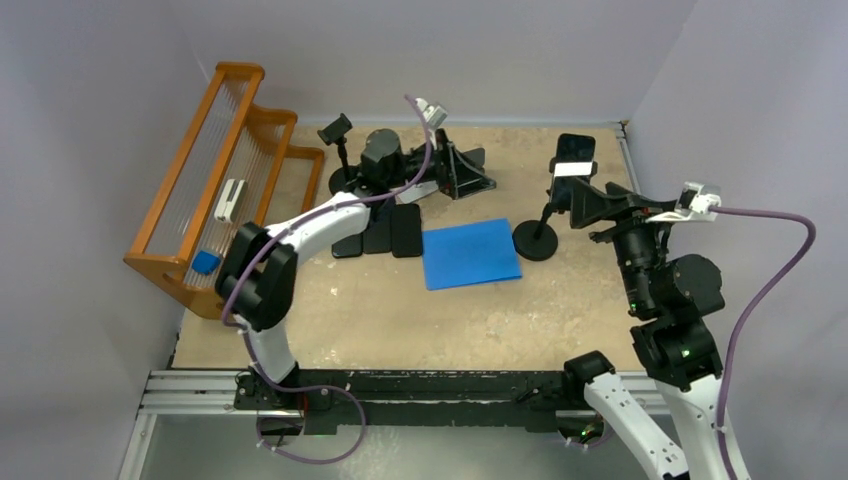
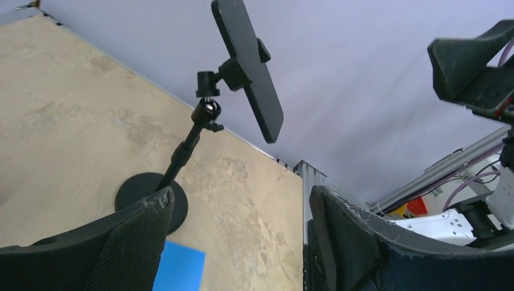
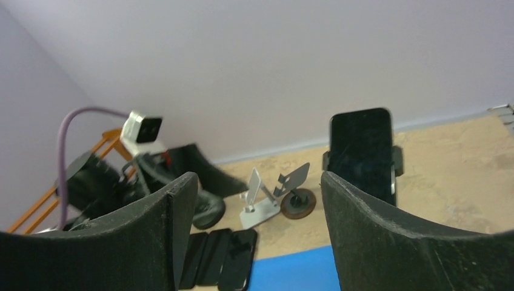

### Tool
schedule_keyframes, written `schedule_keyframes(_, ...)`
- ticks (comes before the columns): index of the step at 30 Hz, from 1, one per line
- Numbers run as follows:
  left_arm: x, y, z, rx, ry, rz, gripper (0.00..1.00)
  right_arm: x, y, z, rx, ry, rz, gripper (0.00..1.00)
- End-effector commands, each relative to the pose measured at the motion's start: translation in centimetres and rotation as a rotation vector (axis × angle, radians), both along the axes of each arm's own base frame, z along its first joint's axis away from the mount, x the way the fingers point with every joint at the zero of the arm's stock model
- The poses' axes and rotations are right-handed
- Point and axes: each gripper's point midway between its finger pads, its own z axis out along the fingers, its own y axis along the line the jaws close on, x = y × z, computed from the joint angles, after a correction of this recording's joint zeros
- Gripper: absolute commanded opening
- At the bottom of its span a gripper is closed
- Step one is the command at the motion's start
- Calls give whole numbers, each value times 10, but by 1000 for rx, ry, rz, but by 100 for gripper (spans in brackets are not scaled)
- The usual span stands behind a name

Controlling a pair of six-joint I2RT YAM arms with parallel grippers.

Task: Remove the phone from the phone stand
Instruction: Pick up the phone stand with the phone at the center of the board.

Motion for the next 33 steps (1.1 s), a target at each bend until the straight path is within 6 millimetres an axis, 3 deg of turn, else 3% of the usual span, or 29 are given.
schedule_keyframes(1, -2, -30, 39, -54, -60, -109, 82, -20, 9, 11, 50, -52, 79, 76)
schedule_keyframes(7, 10, -63, 27, -82, -139, -139, 82, -27, 10, 11, 50, -57, 98, 75)
schedule_keyframes(13, 13, -86, 29, -149, -212, -185, 82, -34, 14, 16, 54, -74, 130, 75)
schedule_keyframes(19, 23, -110, 17, -169, -194, -210, 82, -34, 17, 10, 57, -65, 144, 74)
schedule_keyframes(28, 3, -138, -9, -153, -121, -299, 78, -37, 16, 14, 59, -73, 145, 74)
schedule_keyframes(33, -8, -138, -6, -181, -91, -337, 76, -37, 17, 15, 59, -75, 148, 74)
